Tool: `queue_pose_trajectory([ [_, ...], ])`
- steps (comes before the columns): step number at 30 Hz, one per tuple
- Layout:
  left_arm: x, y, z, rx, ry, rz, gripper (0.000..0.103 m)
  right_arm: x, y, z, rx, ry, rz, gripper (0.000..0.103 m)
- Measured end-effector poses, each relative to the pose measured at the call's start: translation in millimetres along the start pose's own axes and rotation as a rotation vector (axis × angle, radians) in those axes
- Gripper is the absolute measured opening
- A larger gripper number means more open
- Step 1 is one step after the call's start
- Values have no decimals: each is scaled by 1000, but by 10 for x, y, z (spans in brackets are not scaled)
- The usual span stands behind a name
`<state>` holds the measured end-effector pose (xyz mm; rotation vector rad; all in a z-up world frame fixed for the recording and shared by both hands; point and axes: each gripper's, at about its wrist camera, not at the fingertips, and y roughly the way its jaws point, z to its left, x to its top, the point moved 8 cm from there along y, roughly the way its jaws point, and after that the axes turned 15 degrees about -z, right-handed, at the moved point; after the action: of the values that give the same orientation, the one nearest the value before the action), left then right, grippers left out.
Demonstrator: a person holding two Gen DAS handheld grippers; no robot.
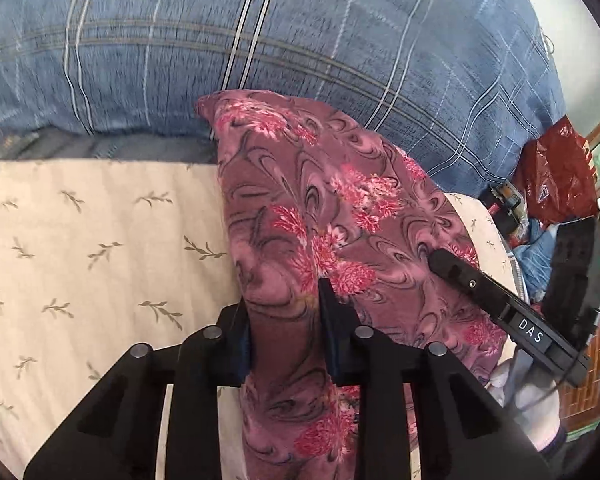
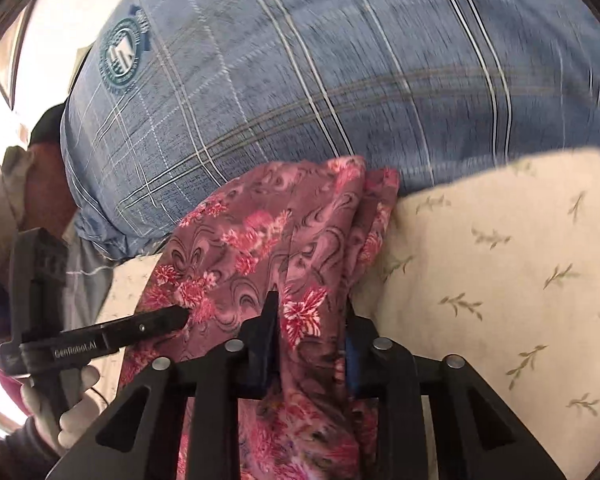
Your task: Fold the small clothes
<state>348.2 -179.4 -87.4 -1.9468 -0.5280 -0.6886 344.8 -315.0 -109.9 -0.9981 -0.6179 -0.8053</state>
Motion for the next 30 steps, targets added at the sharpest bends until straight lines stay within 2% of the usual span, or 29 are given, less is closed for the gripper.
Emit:
queue_pose_trajectory([
  [7,115,-394,-12,19,48,-71,24,80,-150,252,-7,-30,-42,21],
  [12,48,-859,162,-16,3,-79,22,60,-427,594,55,-14,-85,19],
  [14,15,-1046,223,-12,-1,-107,14,41,-538,807,97,-3,-93,19],
  [15,22,-1209,263,-17,11,-142,7,13,-600,903,114,-3,-93,19],
  [16,28,-1350,298,-16,22,-170,7,-35,-654,1023,136,-6,-89,19],
  [18,22,-1597,431,25,46,-208,7,-103,-747,1223,174,-4,-88,19],
  [20,-29,-1632,563,52,49,-179,7,-160,-815,1359,186,-2,-105,19],
  [23,-134,-1567,918,88,-43,-89,7,-163,-734,1165,62,14,-124,21],
  [26,-205,-1490,1170,68,-138,-41,8,-168,-566,581,-157,55,-71,25],
  [28,-261,-1395,1261,67,-145,-16,18,-197,-504,188,-213,164,-30,25],
  [29,-263,-1320,1283,64,-145,-3,23,-181,-508,70,-213,213,-39,25],
  [30,-258,-1224,1282,54,-149,12,35,-153,-512,-7,-180,265,-55,27],
])
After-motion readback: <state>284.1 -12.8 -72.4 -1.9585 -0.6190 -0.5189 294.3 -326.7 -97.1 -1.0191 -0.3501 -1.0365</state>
